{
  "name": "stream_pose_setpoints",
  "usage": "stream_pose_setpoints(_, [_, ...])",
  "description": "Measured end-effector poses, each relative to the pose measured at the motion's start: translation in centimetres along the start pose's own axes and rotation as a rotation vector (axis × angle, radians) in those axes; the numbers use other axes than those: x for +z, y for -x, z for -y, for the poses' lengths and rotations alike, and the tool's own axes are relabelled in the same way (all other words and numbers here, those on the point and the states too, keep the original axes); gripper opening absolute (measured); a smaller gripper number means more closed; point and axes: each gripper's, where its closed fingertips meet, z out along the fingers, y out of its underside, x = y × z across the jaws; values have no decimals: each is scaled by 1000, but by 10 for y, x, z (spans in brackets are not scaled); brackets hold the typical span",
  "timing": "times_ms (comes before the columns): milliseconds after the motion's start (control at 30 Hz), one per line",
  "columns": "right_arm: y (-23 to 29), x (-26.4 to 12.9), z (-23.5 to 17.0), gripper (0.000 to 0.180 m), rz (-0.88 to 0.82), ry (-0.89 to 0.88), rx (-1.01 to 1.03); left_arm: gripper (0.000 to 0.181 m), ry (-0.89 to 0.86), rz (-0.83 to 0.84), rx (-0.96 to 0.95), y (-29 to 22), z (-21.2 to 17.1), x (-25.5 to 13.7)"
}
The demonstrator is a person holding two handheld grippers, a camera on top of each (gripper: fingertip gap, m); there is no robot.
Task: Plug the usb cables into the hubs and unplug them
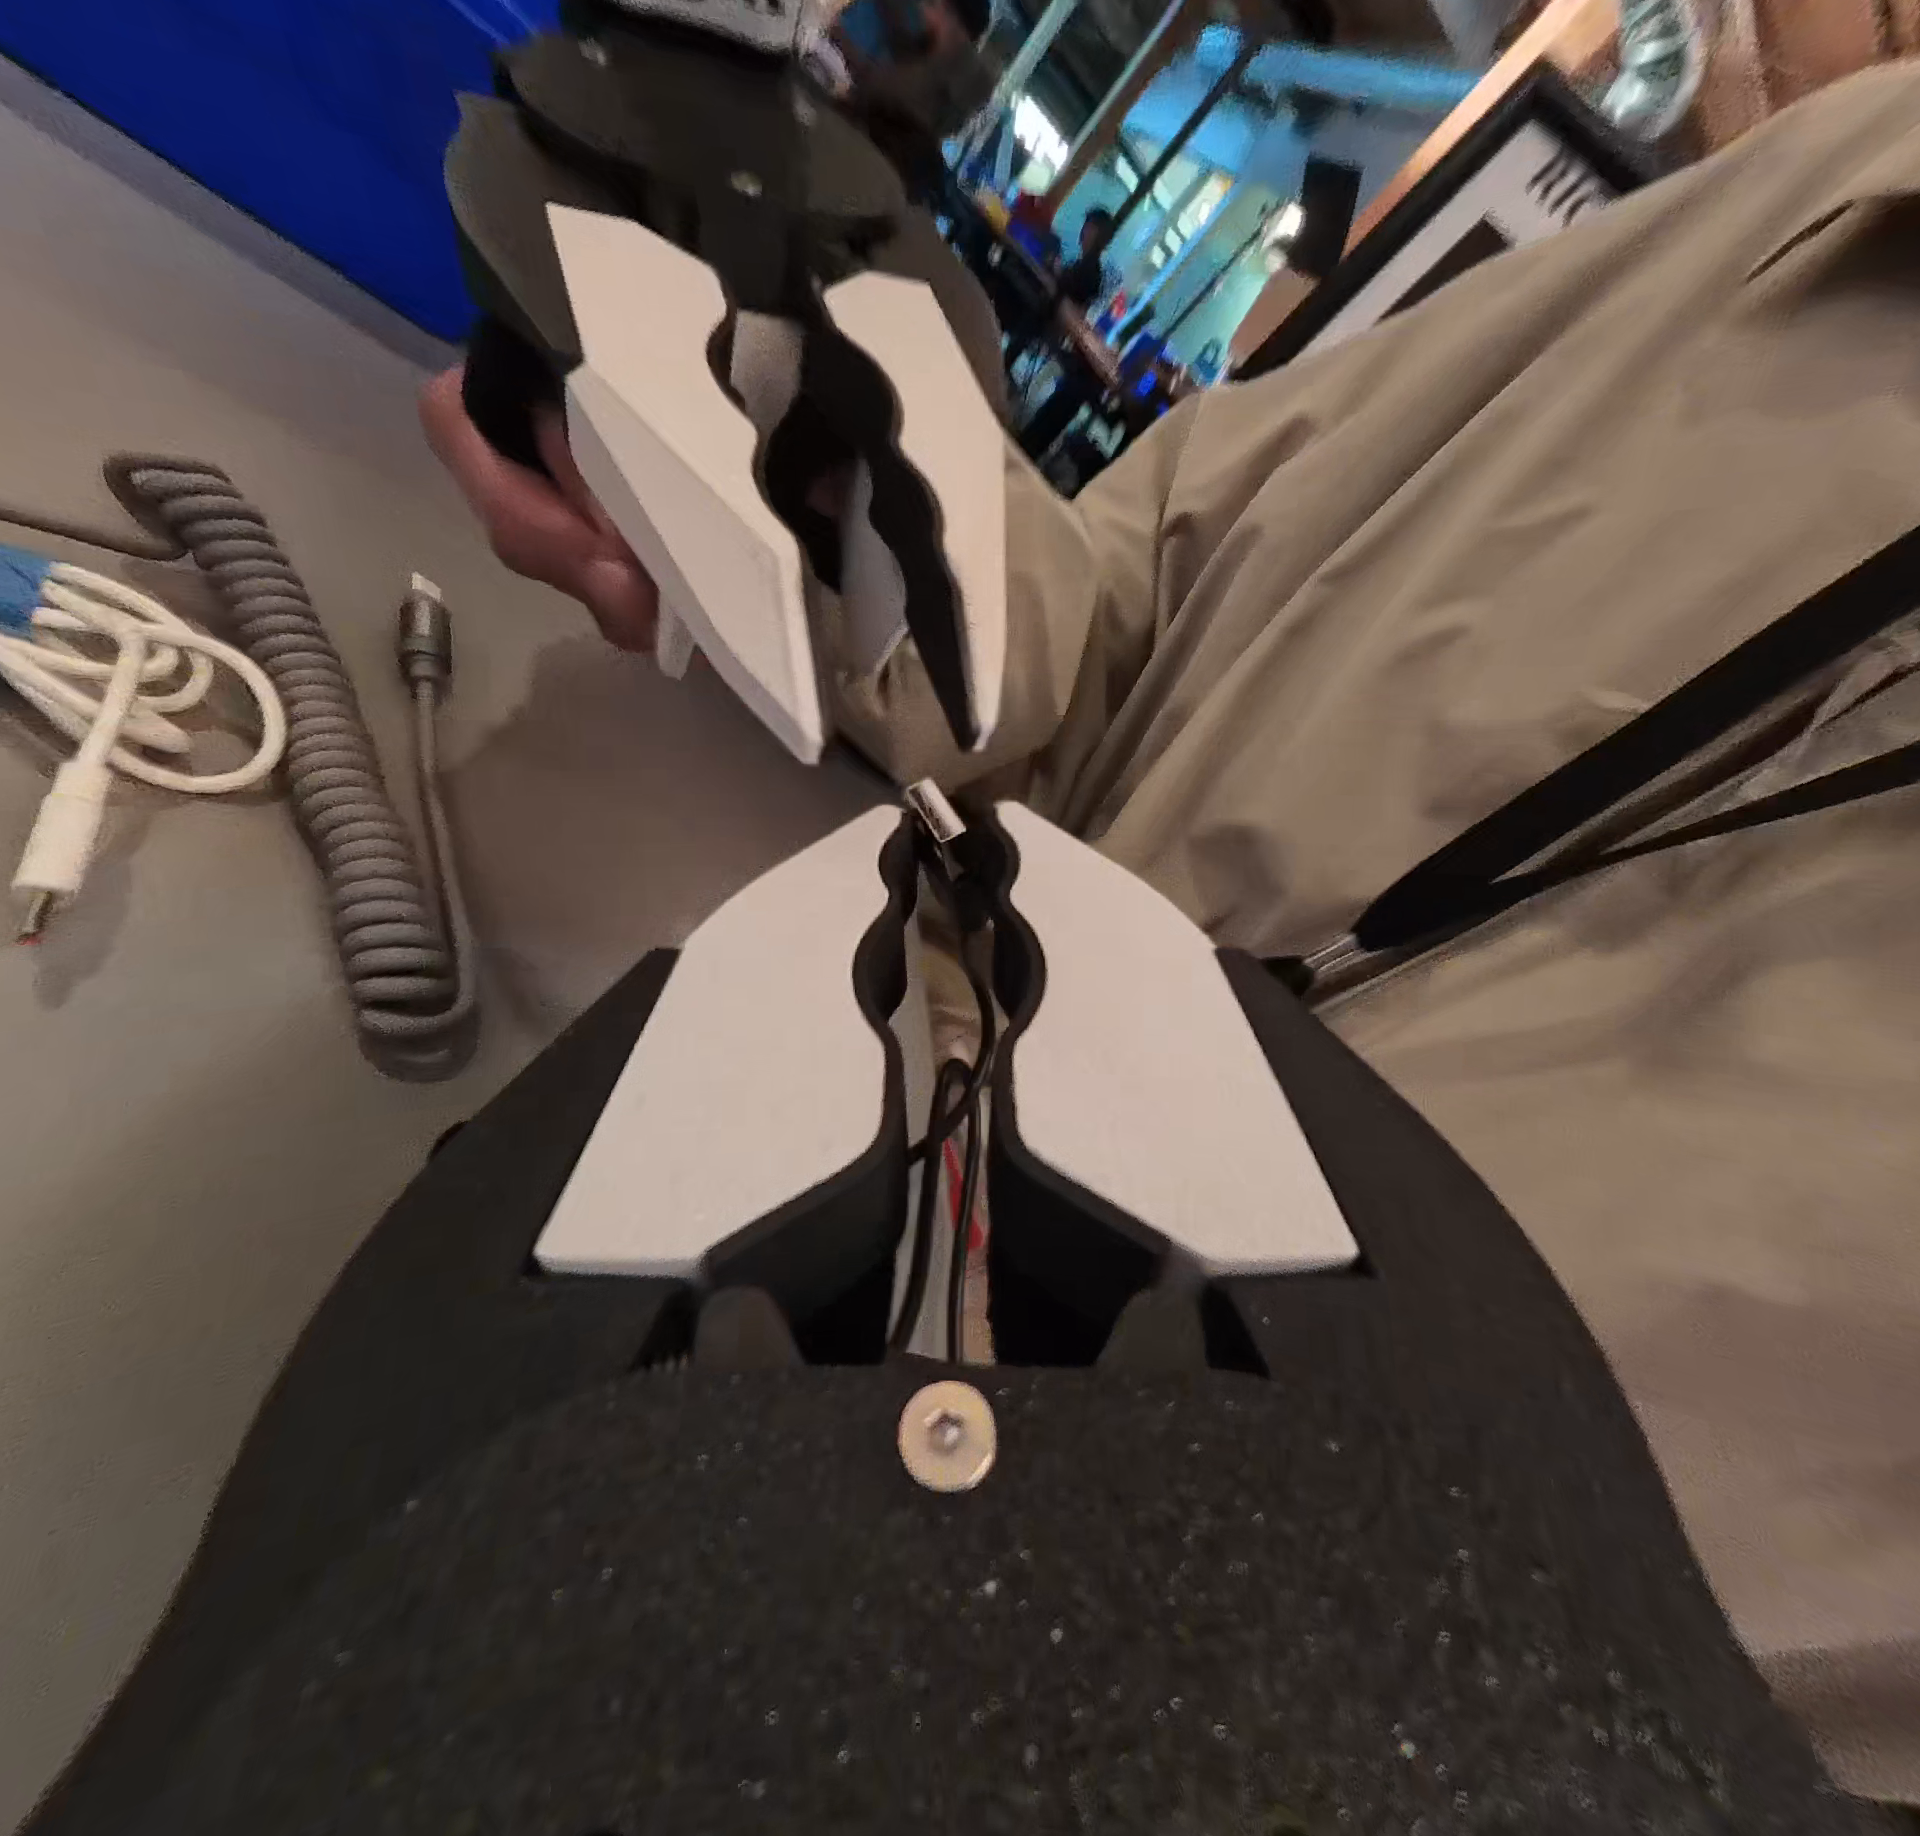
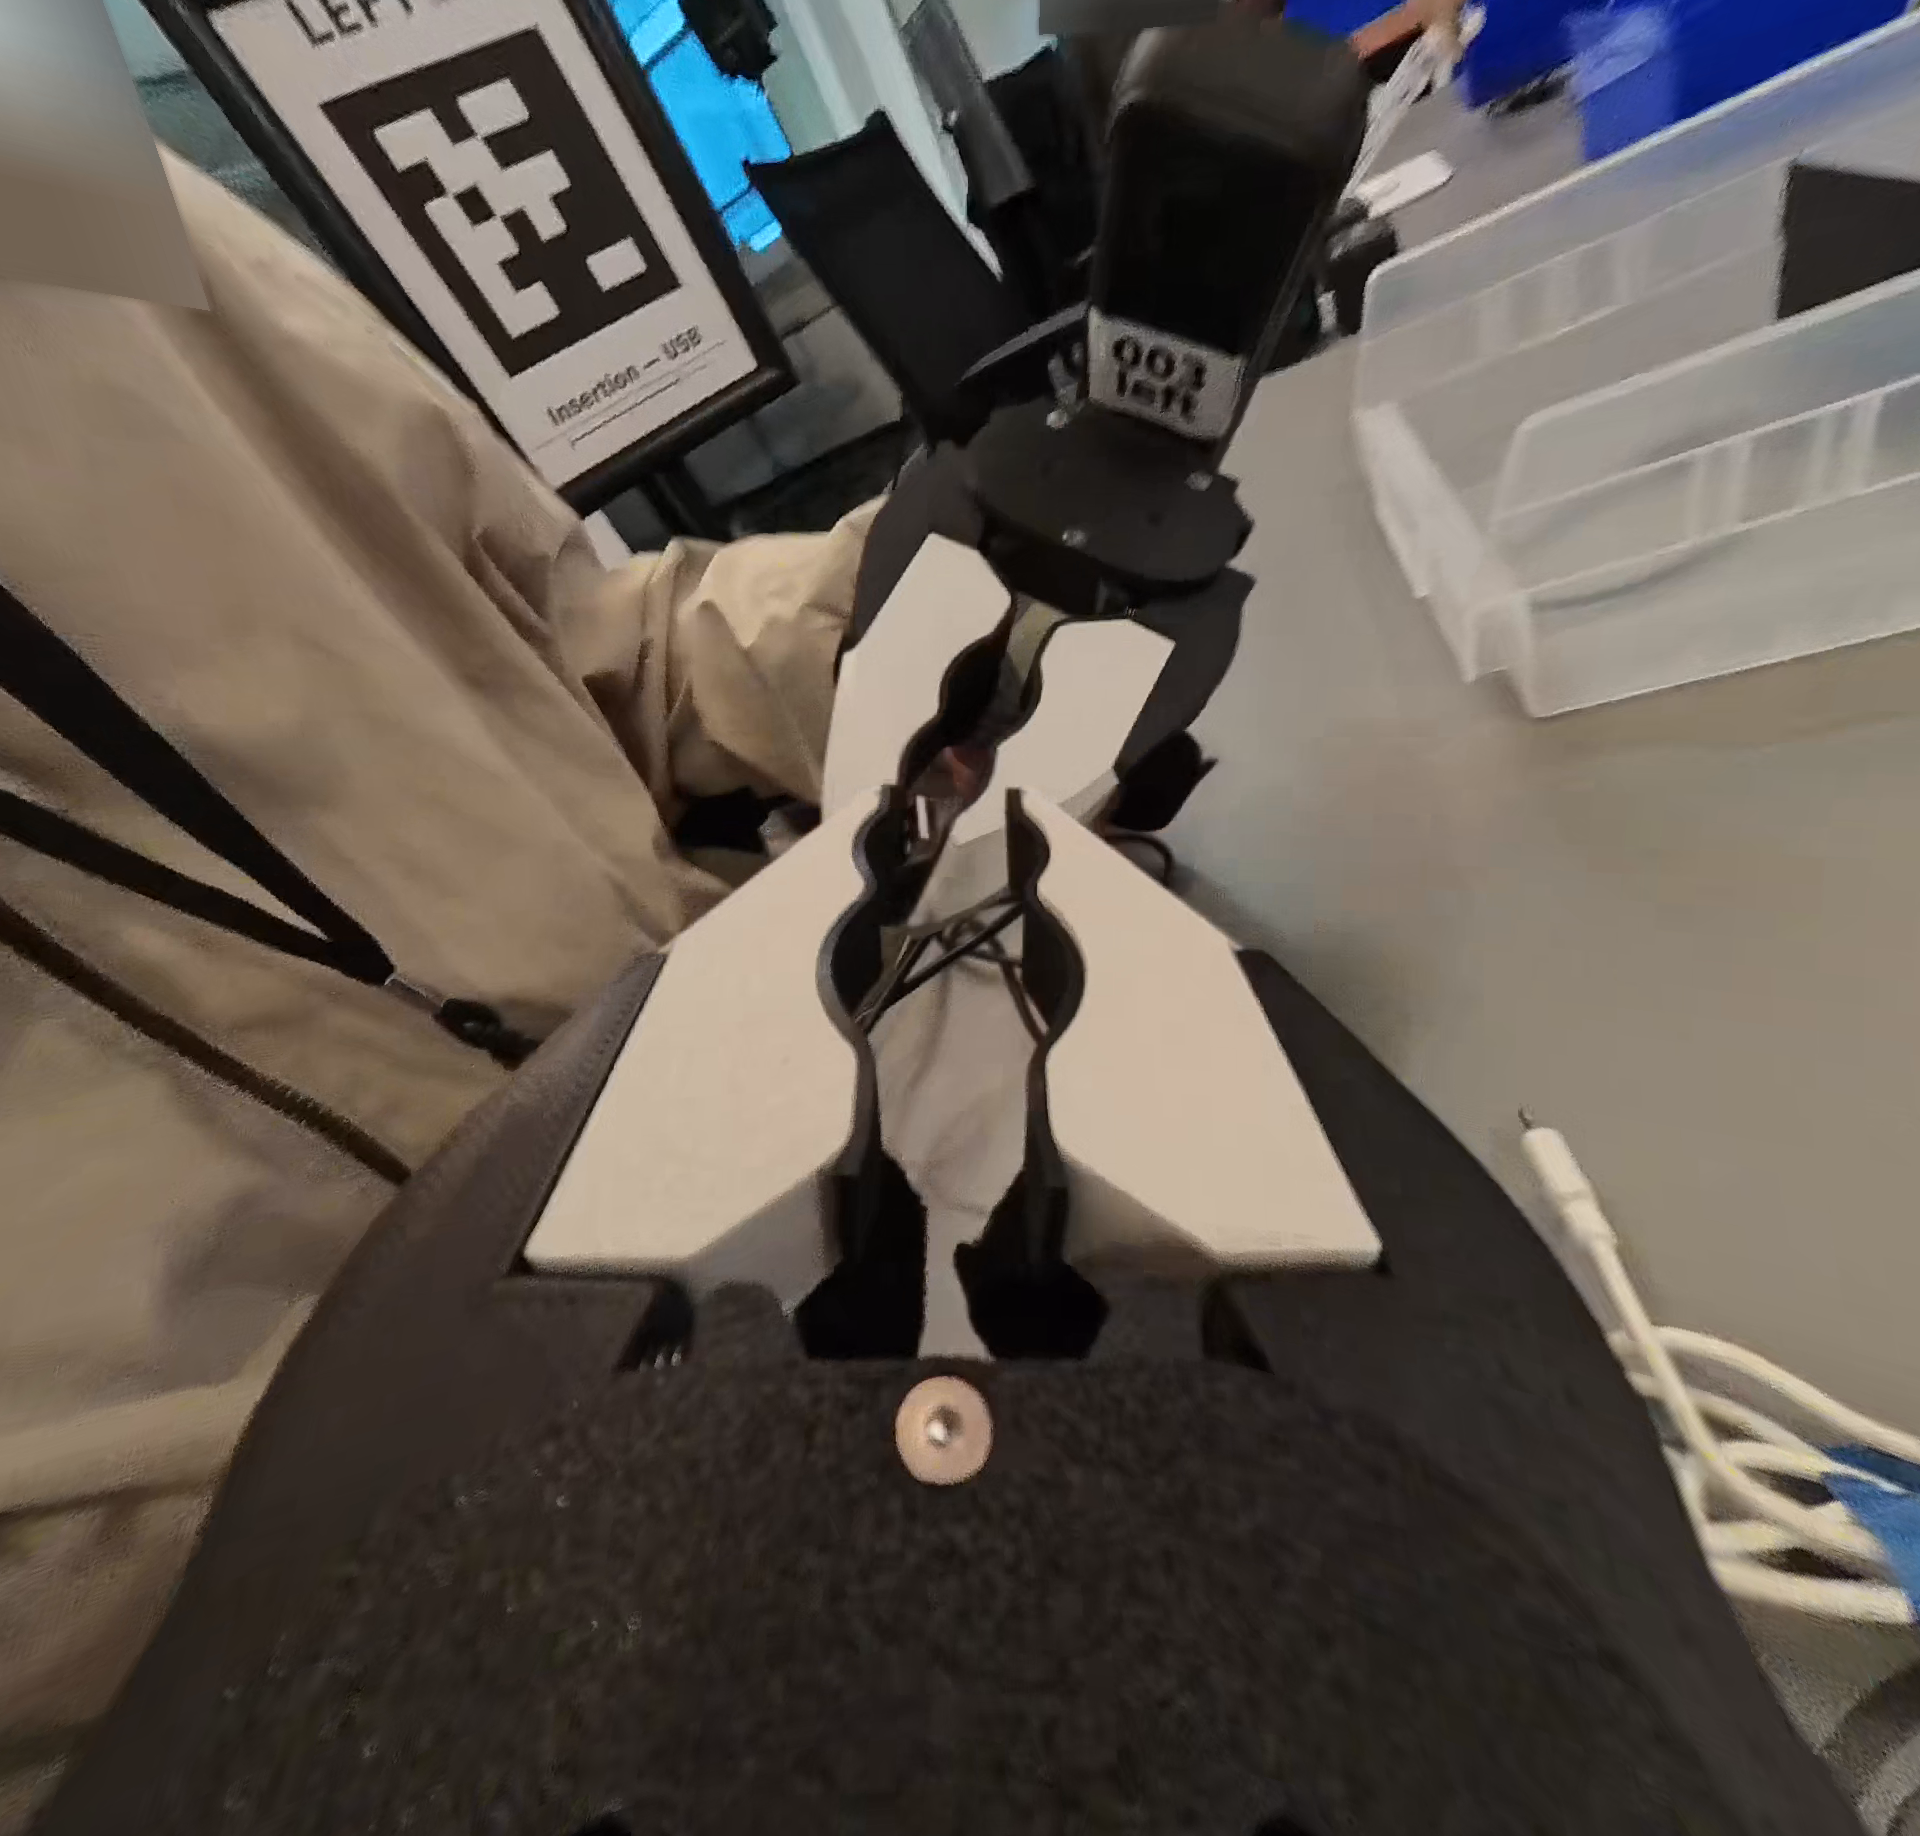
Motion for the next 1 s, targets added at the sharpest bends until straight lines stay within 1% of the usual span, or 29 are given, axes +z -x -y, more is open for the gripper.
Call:
stream_pose_setpoints(100, [10, -1, -8, 12, 37, 48, -31, 11, 86, -6, 20, 1, -4, 8])
stream_pose_setpoints(133, [9, -2, -13, 11, 25, 79, -40, 11, 100, -6, 21, 2, -4, 9])
stream_pose_setpoints(233, [9, -6, -14, 10, 22, 86, -34, 10, 125, 15, 13, 9, -2, 10])
stream_pose_setpoints(300, [6, -7, -16, 7, 4, 93, -34, 10, 142, 22, 14, 11, -3, 11])
stream_pose_setpoints(333, [2, -7, -18, 1, -22, 106, -41, 10, 154, 36, 17, 12, -5, 12])
stream_pose_setpoints(367, [0, -6, -20, 1, -34, 122, -46, 10, 161, 49, 18, 14, -6, 12])
stream_pose_setpoints(467, [-4, -7, -18, 0, -64, 126, -24, 8, 128, 69, -3, 19, -3, 11])
stream_pose_setpoints(567, [-14, -12, -16, 0, -117, 111, -20, 8, 77, 129, -21, 29, 2, 8])
stream_pose_setpoints(600, [-17, -15, -14, 0, -131, 95, -14, 11, 58, 141, -30, 30, 2, 7])
stream_pose_setpoints(667, [-24, -22, -5, 0, -163, 37, -2, 25, 27, 169, -55, 34, -1, 6])
stream_pose_setpoints(733, [-30, -30, 6, 0, -196, -31, 10, 27, -5, 211, -63, 41, -4, 8])
stream_pose_setpoints(800, [-35, -34, 12, 0, -217, -78, 27, 26, -46, 241, -66, 46, -2, 13])
stream_pose_setpoints(833, [-39, -36, 12, 0, -237, -88, 36, 20, -48, 245, -68, 47, -2, 15])
stream_pose_setpoints(867, [-44, -37, 9, 0, -260, -78, 47, 7, -34, 267, -69, 50, -3, 15])
stream_pose_setpoints(933, [-43, -37, -2, 0, -238, -27, 65, 7, -14, 323, -51, 57, -5, 10])
stream_pose_setpoints(967, [-40, -37, -8, 3, -205, 3, 82, 7, -25, 327, -44, 58, -3, 7])
stream_pose_setpoints(1000, [-36, -36, -15, 14, -173, 34, 105, 7, -38, 323, -43, 57, -1, 4])
